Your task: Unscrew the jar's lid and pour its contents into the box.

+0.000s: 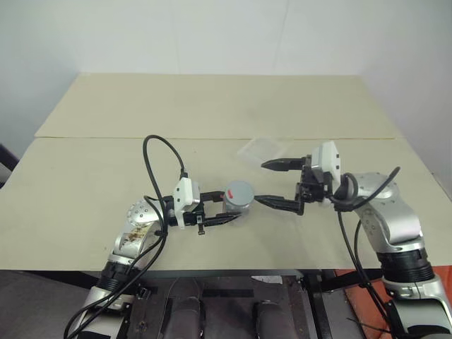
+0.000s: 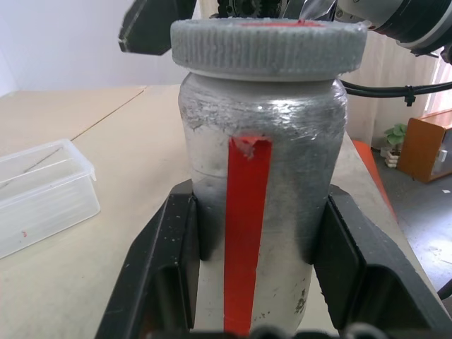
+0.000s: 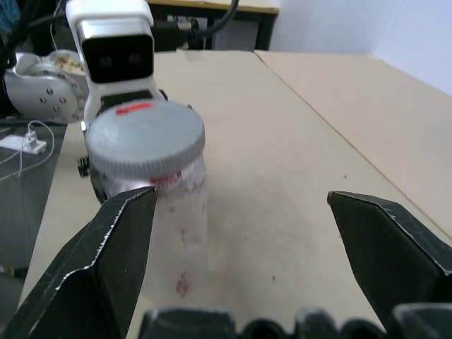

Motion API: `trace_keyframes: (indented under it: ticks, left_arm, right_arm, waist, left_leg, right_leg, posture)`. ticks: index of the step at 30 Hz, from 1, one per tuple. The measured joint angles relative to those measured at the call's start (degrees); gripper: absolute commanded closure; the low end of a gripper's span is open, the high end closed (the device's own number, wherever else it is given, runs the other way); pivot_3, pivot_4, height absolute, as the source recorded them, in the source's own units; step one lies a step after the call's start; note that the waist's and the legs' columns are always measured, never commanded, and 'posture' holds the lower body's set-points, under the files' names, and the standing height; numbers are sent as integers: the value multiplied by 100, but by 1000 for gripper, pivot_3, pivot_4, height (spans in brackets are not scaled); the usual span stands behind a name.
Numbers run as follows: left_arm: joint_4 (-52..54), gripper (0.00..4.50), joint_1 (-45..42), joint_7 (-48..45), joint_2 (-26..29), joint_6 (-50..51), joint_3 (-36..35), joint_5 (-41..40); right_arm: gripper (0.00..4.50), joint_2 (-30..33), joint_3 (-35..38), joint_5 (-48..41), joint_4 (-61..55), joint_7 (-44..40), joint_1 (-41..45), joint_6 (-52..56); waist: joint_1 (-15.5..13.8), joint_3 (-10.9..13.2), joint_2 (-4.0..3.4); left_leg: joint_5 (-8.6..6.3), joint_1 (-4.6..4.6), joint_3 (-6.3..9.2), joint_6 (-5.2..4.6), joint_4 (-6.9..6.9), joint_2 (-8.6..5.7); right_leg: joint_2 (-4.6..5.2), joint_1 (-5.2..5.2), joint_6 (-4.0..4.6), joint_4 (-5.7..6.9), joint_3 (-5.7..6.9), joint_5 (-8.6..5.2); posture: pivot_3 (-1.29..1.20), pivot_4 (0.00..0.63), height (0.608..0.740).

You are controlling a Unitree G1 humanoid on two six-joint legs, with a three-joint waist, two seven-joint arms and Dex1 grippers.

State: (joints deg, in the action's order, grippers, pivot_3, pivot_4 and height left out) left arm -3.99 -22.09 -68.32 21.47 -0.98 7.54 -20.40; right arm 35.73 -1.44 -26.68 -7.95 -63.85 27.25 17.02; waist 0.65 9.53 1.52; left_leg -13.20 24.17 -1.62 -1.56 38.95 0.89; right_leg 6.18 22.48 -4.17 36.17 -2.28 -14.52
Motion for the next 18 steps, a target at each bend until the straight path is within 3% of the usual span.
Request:
trace_keyframes:
  ticks: [10, 18]
  left_arm:
    - [-7, 2613, 0, 11, -20, -10, 3, 4]
    - [-8, 2613, 17, 56, -39, -15, 4, 4]
  right_arm:
    - [12, 302, 34, -292, -445, -262, -245, 115]
    - [12, -89, -79, -545, -981, 111, -282, 487]
  waist:
    - [0, 0, 0]
    - [1, 0, 0]
  left_leg:
    - [0, 0, 1, 0, 0, 1]
    - [0, -1, 1, 0, 0, 1]
  right_leg:
    - [0, 0, 0, 0, 0, 0]
    - [0, 0, 0, 0, 0, 0]
  posture:
    - [0, 150, 740]
    - [0, 150, 740]
